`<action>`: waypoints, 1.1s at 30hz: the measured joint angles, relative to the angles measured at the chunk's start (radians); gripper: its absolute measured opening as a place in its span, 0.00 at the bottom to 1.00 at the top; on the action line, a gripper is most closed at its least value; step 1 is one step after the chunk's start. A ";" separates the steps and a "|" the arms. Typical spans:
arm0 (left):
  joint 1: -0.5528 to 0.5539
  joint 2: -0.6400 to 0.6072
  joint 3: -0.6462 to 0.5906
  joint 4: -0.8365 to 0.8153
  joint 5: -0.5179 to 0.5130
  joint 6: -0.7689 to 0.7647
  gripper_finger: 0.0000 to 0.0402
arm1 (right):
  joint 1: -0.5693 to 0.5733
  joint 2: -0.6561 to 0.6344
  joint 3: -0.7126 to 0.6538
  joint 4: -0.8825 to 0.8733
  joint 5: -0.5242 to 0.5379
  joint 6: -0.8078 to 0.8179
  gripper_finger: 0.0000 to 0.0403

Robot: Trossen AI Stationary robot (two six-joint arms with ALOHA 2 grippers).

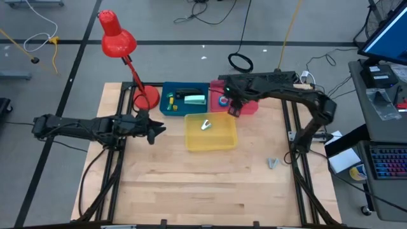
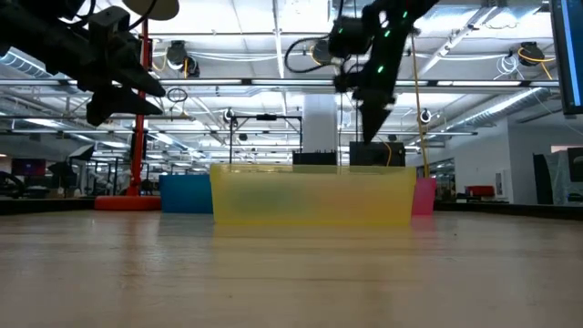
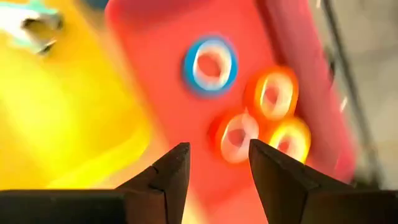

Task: Pick and place Stapler, Stapler remover, tape
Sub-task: Put the blue staple remover into the yellow bin

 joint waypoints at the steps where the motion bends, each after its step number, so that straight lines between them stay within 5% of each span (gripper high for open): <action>1: 0.001 -0.003 0.000 -0.001 0.001 0.010 0.44 | 0.018 -0.026 0.000 -0.060 -0.004 0.077 0.39; 12: 0.004 -0.026 0.000 -0.023 0.008 0.052 0.44 | 0.243 -0.285 -0.140 -0.467 -0.158 0.761 0.40; 27: 0.005 -0.026 0.000 -0.017 0.042 0.041 0.44 | 0.502 -0.600 -0.658 -0.411 -0.393 1.361 0.40; 33: -0.007 -0.026 0.000 -0.020 0.056 0.041 0.44 | 0.549 -0.643 -0.694 -0.382 -0.338 1.449 0.41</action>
